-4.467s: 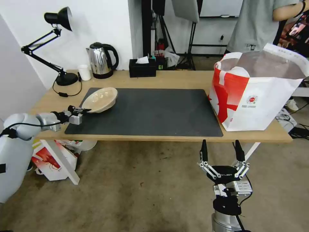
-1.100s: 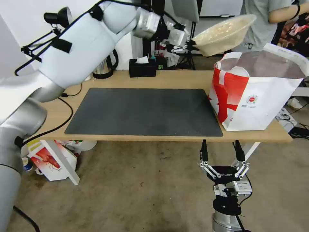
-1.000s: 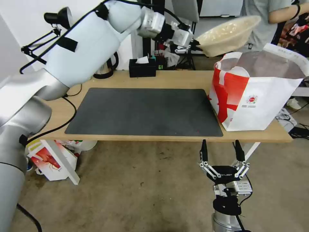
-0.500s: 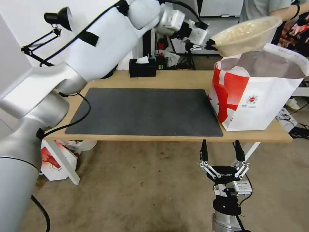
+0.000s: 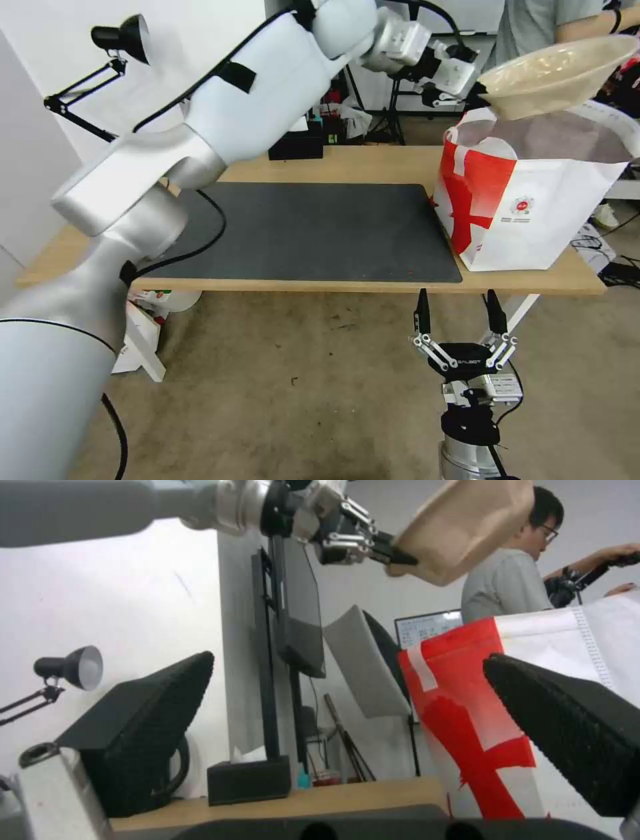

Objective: Pick up the trash from the table and place it into the takeout bag.

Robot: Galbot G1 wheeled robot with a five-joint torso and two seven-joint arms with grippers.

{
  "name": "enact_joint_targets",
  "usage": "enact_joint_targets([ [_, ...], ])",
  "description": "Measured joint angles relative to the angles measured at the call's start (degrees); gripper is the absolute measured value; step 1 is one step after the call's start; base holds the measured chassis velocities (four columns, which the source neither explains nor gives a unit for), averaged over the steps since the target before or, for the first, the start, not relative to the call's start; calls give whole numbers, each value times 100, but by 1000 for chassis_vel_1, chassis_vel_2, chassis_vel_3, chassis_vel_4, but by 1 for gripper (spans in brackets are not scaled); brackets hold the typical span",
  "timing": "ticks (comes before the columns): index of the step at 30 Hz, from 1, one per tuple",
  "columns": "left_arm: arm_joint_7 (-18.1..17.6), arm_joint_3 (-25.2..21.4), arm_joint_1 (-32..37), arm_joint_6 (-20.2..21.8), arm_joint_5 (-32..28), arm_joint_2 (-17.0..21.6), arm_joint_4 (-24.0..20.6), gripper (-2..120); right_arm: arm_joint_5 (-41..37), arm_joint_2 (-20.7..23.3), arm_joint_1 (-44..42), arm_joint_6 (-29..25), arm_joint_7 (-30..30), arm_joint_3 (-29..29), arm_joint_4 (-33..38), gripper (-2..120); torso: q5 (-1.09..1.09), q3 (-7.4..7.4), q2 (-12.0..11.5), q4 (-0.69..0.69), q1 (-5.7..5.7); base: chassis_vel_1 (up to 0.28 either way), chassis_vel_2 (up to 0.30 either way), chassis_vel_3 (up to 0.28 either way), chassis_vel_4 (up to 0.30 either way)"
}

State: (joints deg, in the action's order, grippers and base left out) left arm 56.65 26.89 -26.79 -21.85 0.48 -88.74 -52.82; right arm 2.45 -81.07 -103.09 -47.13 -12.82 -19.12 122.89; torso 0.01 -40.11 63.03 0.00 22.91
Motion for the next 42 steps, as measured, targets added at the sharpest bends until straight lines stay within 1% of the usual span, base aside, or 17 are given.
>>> enact_joint_targets([
  [2, -44, -116, 45, -134, 203, -189, 303, 1, 0, 0, 0, 0, 0, 0, 0, 100, 0, 0, 0, 0, 0, 0, 0, 0, 0],
  [3, -44, -116, 45, -134, 203, -189, 303, 1, 0, 0, 0, 0, 0, 0, 0, 100, 0, 0, 0, 0, 0, 0, 0, 0, 0],
  [4, -161, -122, 55, -169, 267, -254, 441, 1, 0, 0, 0, 0, 0, 0, 0, 100, 1, 0, -1, -2, 0, 0, 0, 0, 0],
  [6, -304, -39, 57, -161, 259, -284, 580, 1, 0, 0, 0, 0, 0, 0, 0, 100, 0, 0, -1, 0, 0, 0, 0, 0, 0],
  [10, -378, 20, 57, -160, 272, -283, 762, 1, 0, 0, 0, 0, 0, 0, 0, 100, -2, 0, -1, 1, 0, 0, 0, 0, 0],
  [16, -456, -1, 119, -219, 402, -271, 903, 1, 0, 0, 0, 0, 0, 0, 0, 100, -1, 0, -1, 0, 0, 0, 0, 0, 0],
  [25, -764, -15, 179, -238, 422, -261, 1023, 1, 0, 0, 0, 0, 0, 0, 0, 100, -1, 0, -1, 0, 0, 0, 0, 0, 0],
  [27, -891, 12, 202, -254, 390, -258, 1023, 7, 0, 0, 0, 0, 0, 0, 0, 100, -1, 0, -1, 0, 0, 0, 0, 0, 0],
  [28, -891, 12, 202, -254, 390, -258, 1023, 7, 0, 0, 0, 0, 0, 0, 0, 100, -1, 0, -1, 0, 0, 0, 0, 0, 0],
  [30, -1048, 83, 221, -268, 288, -255, 1004, 15, 0, 0, 0, 0, 0, 0, 0, 100, -1, 0, -1, 1, 0, 0, 0, 0, 0],
  [31, -1163, 144, 227, -279, 204, -255, 991, 22, 0, 0, 0, 0, 0, 0, 0, 100, -1, 0, -1, 0, 0, 0, 0, 0, 0],
  [32, -1163, 144, 227, -279, 204, -255, 991, 22, 0, 0, 0, 0, 0, 0, 0, 100, -1, 0, -1, 0, 0, 0, 0, 0, 0],
  [34, -1314, 244, 228, -293, 30, -255, 960, 32, 0, 0, 0, 0, 0, 0, 0, 100, -1, 0, 0, 0, 0, 0, 0, 0, 0],
  [35, -1314, 244, 228, -293, 30, -255, 960, 32, 0, 0, 0, 0, 0, 0, 0, 100, -1, 0, 0, 0, 0, 0, 0, 0, 0],
  [39, -1421, 366, 222, -303, -157, -253, 887, 50, 0, 0, 0, 0, 0, 0, 0, 100, 0, 0, 0, 0, 1, 0, 0, 0, 0],
  [40, -1421, 366, 222, -303, -157, -253, 887, 50, 0, 0, 0, 0, 0, 0, 0, 100, 0, 0, 0, 0, 1, 0, 0, 0, 0],
  [42, -1421, 380, 210, -304, -173, -253, 859, 61, 0, 0, 0, 0, 0, 0, 0, 100, -1, 0, 0, 0, 0, 0, 0, 0, 0],
])
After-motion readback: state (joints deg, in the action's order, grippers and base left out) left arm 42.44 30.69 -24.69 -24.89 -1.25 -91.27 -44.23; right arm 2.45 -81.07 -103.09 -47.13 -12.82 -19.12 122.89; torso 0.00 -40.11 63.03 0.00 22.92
